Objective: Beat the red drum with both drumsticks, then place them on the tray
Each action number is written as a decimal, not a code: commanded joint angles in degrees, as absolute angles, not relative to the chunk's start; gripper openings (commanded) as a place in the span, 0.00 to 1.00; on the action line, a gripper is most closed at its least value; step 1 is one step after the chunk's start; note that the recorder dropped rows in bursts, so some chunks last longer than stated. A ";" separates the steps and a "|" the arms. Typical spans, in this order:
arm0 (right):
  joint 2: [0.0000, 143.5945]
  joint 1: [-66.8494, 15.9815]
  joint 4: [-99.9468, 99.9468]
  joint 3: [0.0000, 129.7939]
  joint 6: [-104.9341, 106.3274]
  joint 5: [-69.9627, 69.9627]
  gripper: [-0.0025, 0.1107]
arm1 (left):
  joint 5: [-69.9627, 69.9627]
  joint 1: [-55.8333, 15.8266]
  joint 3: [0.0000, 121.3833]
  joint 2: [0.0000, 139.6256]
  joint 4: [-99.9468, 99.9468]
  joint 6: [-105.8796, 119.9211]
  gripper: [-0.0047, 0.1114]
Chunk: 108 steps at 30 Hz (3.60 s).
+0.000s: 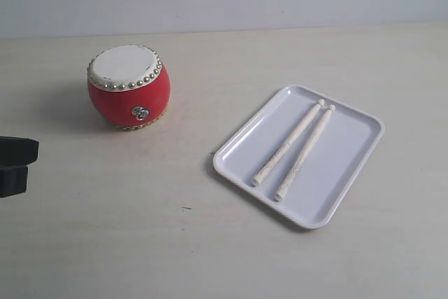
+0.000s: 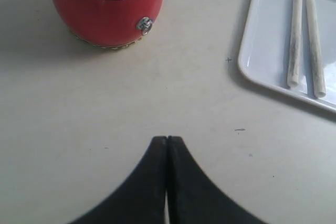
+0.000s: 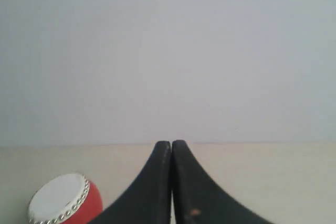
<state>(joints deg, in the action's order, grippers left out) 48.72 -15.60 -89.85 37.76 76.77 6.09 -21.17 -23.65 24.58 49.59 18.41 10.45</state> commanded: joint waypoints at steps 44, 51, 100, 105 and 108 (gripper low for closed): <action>0.00 12.83 7.84 1.39 -21.09 18.33 0.02 | -20.62 -23.91 24.35 49.37 18.31 10.46 0.04; 0.00 12.73 7.74 0.00 -21.09 17.83 0.02 | -20.62 -23.91 24.35 49.37 18.31 10.46 0.04; 0.00 12.73 7.74 0.00 -21.09 17.83 0.02 | -20.74 -6.88 24.35 32.29 18.38 10.46 0.04; 0.00 12.73 7.74 0.00 -21.09 17.83 0.02 | -20.84 -6.61 24.35 24.43 18.38 10.46 0.04; 0.00 12.73 7.74 0.00 -21.09 17.83 0.02 | -20.84 -6.48 24.35 18.81 18.38 10.46 0.04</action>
<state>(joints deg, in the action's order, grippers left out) 0.36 12.48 7.35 0.25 -21.17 18.67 -21.06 -6.86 24.58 23.51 18.29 10.45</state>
